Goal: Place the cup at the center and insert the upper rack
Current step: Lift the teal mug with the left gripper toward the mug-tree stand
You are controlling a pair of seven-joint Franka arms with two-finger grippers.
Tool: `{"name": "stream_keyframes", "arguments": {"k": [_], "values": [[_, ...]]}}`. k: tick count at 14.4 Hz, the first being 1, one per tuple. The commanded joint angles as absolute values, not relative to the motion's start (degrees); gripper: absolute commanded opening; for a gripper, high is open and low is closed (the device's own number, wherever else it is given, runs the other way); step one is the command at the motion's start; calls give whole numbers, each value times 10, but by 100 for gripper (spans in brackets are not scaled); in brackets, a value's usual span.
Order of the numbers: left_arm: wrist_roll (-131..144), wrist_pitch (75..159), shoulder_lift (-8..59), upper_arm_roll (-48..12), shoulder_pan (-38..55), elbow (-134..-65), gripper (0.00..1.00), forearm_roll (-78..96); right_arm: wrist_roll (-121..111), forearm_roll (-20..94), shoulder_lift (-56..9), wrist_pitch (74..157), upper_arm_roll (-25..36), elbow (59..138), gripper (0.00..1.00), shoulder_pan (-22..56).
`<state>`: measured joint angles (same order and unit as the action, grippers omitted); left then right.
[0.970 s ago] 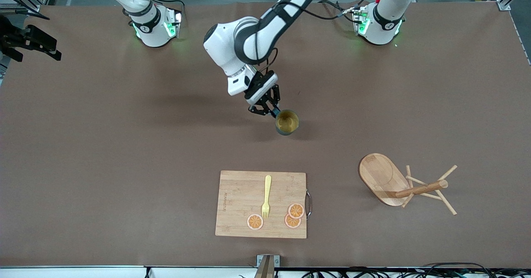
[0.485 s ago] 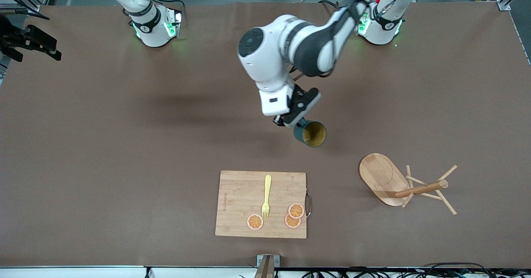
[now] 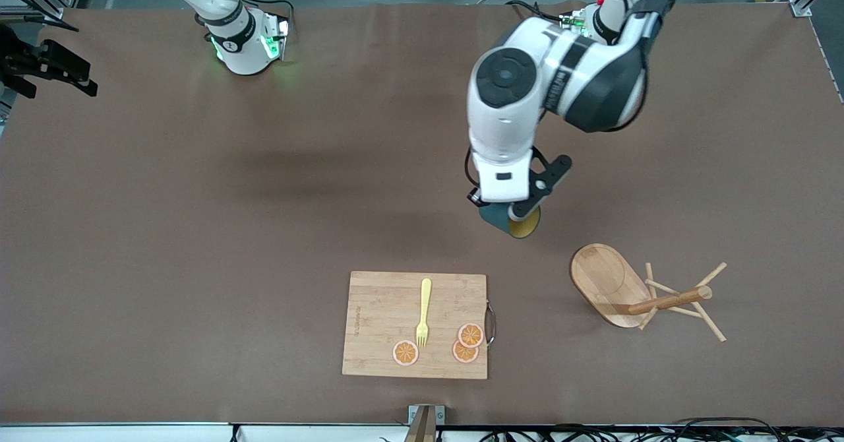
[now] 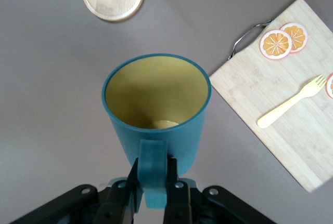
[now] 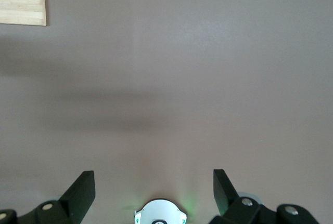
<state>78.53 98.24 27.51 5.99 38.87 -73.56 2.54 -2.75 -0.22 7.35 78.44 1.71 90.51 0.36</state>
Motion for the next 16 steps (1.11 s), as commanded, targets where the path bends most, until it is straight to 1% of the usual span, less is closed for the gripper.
{"name": "stream_keyframes", "arguments": {"k": [1, 6, 9, 16], "values": [[743, 976, 263, 52, 338, -739, 0, 102, -35, -4, 90, 790, 10, 918, 100, -7], [689, 976, 243, 51, 248, -730, 0, 267, -35, -4, 90, 790, 10, 918, 100, -7], [663, 963, 243, 52, 194, -730, 0, 356, -35, -4, 90, 790, 10, 918, 100, -8], [625, 952, 248, 53, 110, -732, 1, 474, -35, -4, 90, 790, 10, 918, 100, -7]]}}
